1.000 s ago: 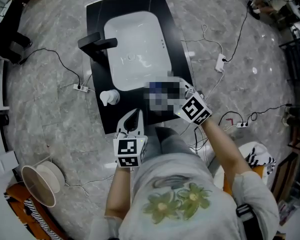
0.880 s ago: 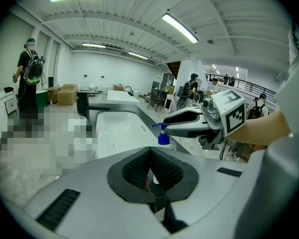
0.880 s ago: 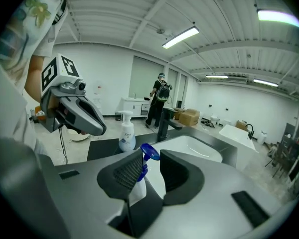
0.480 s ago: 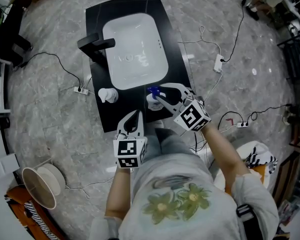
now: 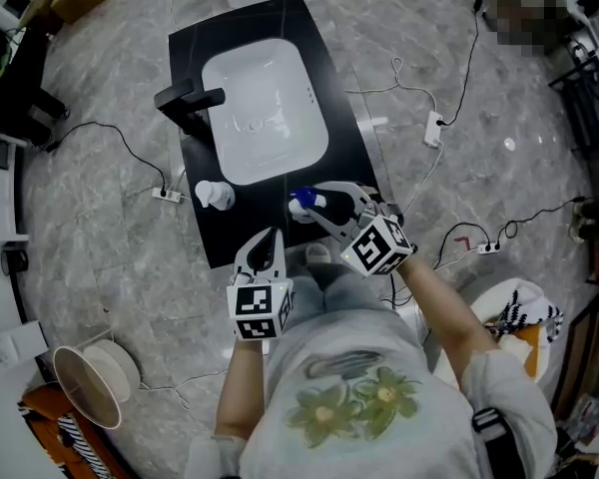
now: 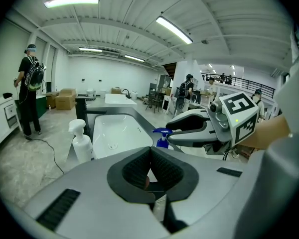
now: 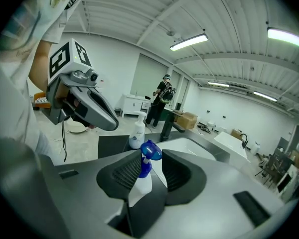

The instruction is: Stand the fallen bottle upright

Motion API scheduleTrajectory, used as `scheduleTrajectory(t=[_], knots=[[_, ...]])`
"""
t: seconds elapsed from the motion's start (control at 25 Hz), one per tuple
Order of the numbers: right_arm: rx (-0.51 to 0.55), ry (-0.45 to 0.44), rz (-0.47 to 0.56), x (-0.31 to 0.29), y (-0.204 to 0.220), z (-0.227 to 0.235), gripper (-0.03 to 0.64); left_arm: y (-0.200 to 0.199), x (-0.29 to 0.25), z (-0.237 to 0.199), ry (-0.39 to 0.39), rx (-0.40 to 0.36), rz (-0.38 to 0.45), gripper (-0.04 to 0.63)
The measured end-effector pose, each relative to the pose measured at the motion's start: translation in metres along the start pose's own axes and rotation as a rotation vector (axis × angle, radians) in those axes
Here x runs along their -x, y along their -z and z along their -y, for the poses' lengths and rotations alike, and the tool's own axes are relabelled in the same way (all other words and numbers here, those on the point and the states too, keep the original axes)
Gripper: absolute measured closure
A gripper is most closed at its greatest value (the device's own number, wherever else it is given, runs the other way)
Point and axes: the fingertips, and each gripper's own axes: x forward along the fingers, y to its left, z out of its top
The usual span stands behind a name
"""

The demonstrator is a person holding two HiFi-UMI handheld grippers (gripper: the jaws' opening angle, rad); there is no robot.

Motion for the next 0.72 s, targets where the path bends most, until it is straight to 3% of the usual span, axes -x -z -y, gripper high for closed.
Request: scheduleTrajectory(t=[0.48,0.72], knots=[[-0.104,0.034,-0.041,0.014,0.002,-0.028,0.489,0.005,0.025,0.007,0.064,-0.032,-0.003,0.586],[-0.287,0.098,-0.080,0.022,0.009,-0.040,0.489,0.009,0.049,0.012,0.117,-0.064,-0.019,0.586]])
